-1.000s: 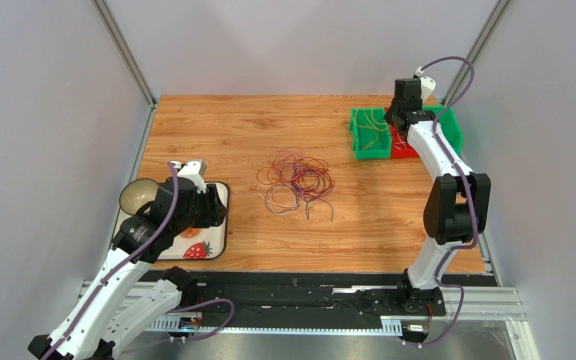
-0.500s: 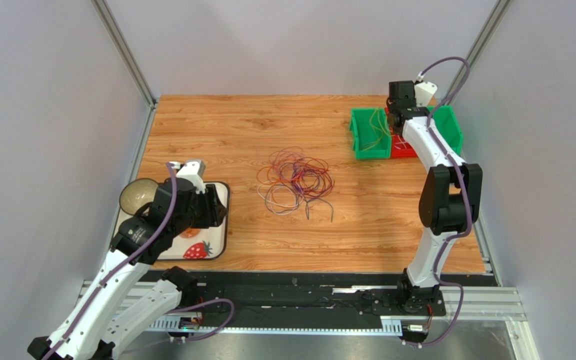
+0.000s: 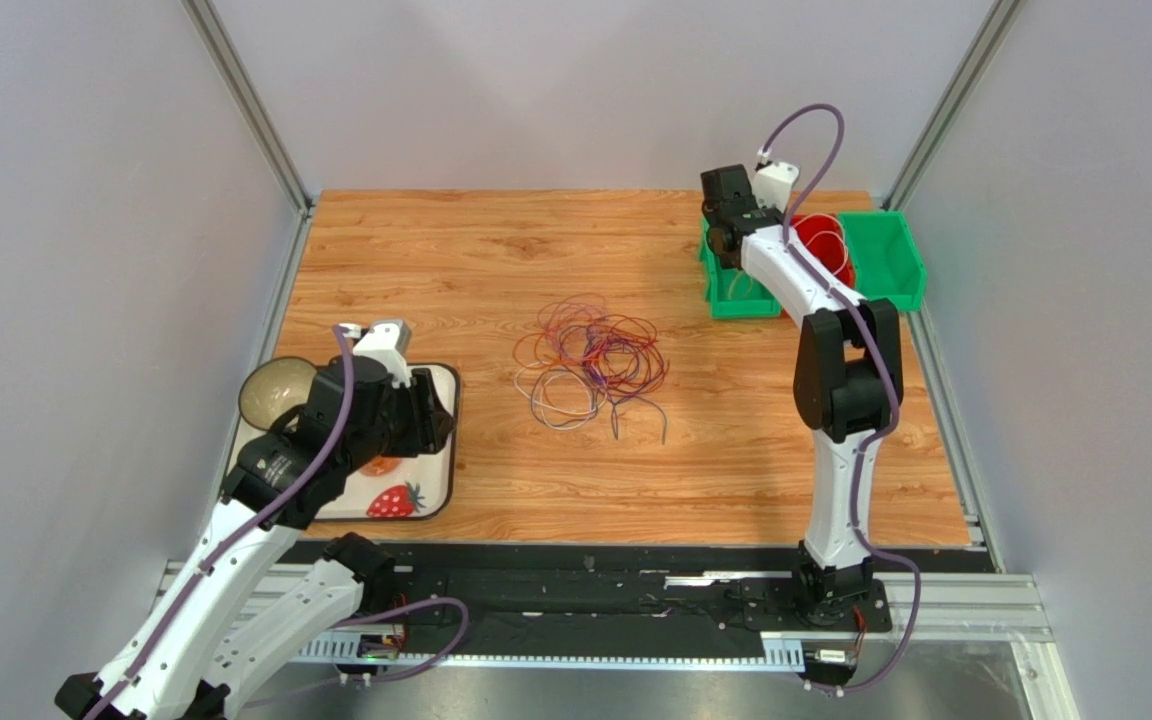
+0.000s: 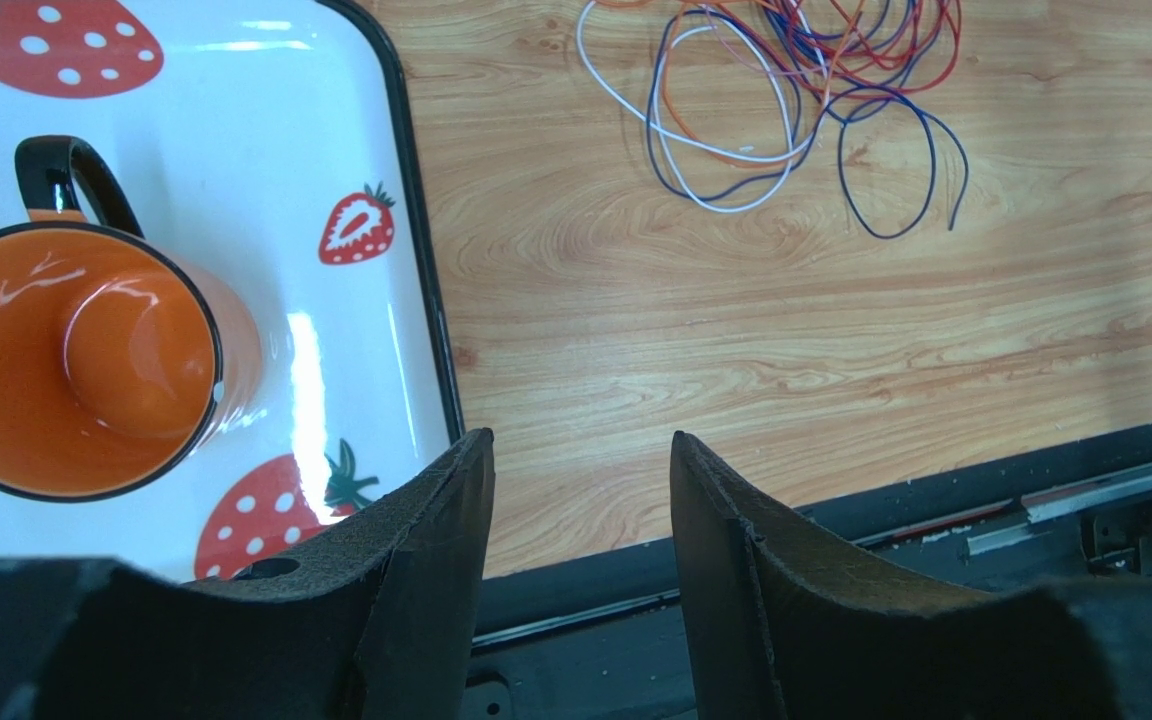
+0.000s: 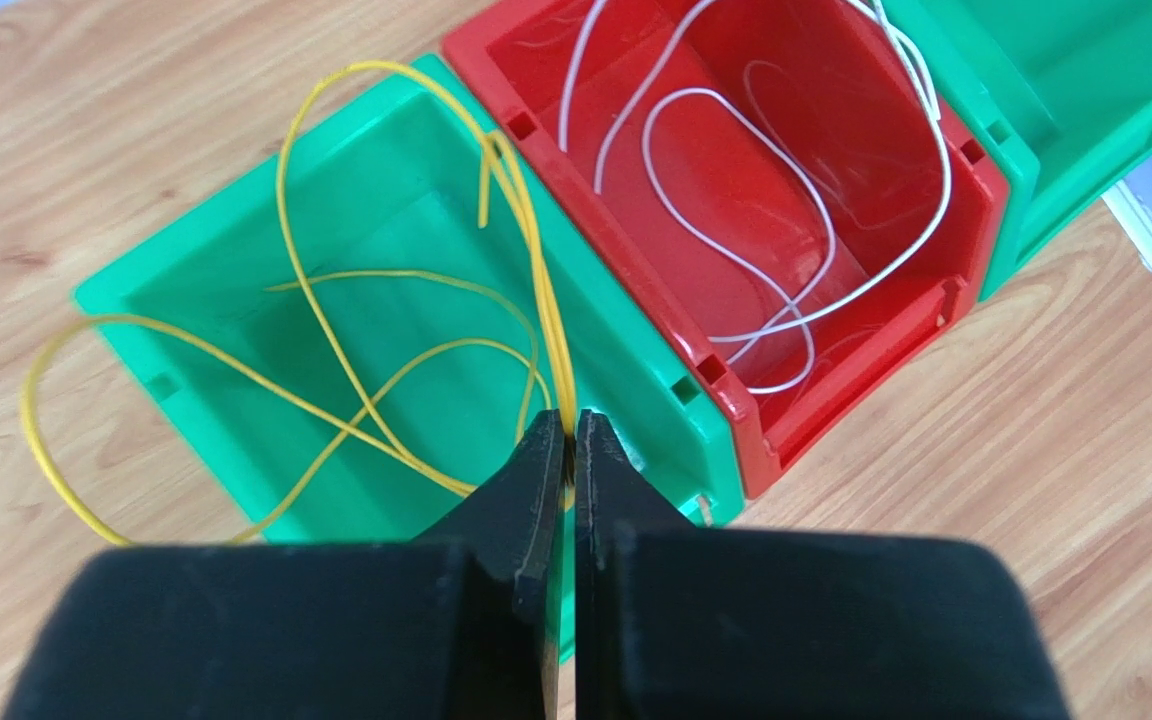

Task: Untangle the cables
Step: Place the cable in the bin, then move the bin to the center of the board.

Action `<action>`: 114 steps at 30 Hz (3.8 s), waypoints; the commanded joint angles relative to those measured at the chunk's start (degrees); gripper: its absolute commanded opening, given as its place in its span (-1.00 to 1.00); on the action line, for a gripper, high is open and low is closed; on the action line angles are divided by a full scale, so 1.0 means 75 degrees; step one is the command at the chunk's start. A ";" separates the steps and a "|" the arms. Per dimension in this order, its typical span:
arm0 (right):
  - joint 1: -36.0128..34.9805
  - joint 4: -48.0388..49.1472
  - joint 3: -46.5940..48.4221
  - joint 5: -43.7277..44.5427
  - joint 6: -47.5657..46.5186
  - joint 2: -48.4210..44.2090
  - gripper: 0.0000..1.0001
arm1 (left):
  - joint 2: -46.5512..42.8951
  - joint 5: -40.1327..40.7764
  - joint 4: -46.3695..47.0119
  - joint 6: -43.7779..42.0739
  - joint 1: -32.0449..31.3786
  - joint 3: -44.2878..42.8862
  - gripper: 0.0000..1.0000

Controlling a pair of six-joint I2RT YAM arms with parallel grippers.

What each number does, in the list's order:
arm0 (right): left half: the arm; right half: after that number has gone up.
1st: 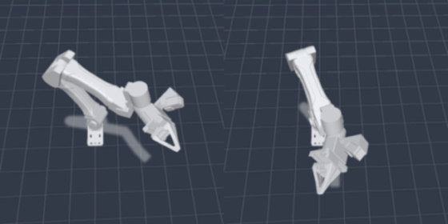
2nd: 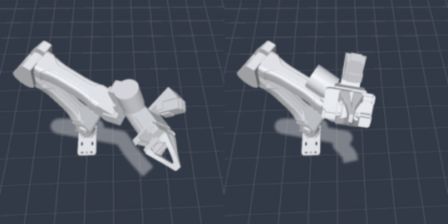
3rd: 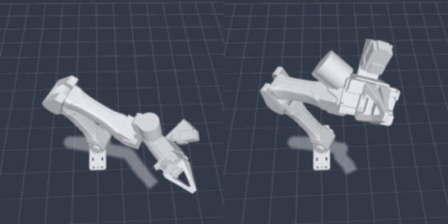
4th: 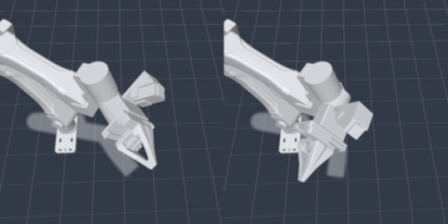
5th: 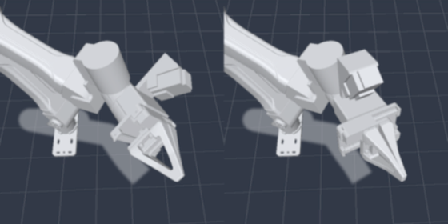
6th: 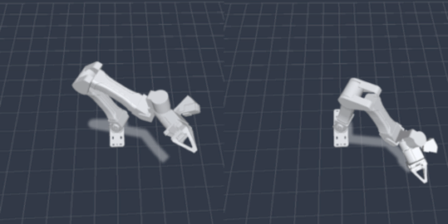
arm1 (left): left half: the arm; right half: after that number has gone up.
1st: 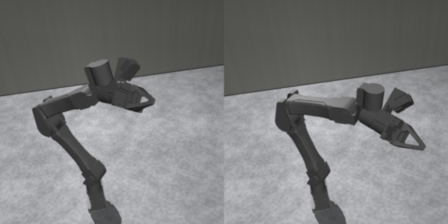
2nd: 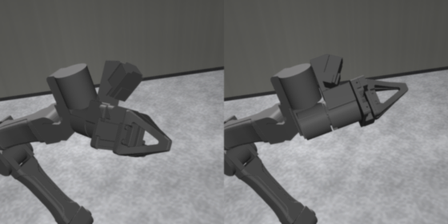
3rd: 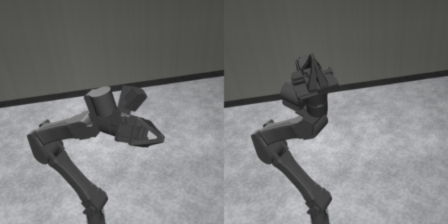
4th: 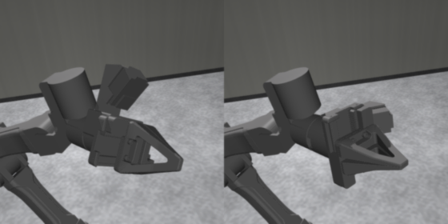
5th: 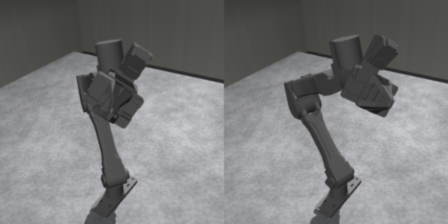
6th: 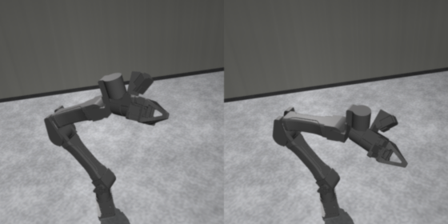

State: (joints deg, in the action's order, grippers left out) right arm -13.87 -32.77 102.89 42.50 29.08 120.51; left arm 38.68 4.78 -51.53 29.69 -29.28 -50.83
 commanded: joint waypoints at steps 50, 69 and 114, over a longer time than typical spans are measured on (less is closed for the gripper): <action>0.0676 -0.0577 -0.2420 -0.1996 -0.0047 -0.3750 0.04 | -0.0176 -0.0144 0.0202 -0.0057 -0.0022 0.0074 0.11; 0.2060 -0.0681 -0.0044 -0.4448 -0.0771 -0.0764 -0.07 | -0.0270 -0.0238 0.0284 -0.0115 -0.0022 0.0097 0.11; 0.1650 -0.1349 0.1316 -0.6616 -0.3431 0.0983 -0.56 | -0.0188 -0.0227 0.0296 -0.0115 -0.0022 0.0086 0.11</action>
State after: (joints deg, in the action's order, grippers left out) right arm 0.69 -40.10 111.92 -4.56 5.98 127.96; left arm 37.63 3.49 -50.78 29.65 -29.28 -50.30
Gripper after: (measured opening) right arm 0.305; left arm 0.555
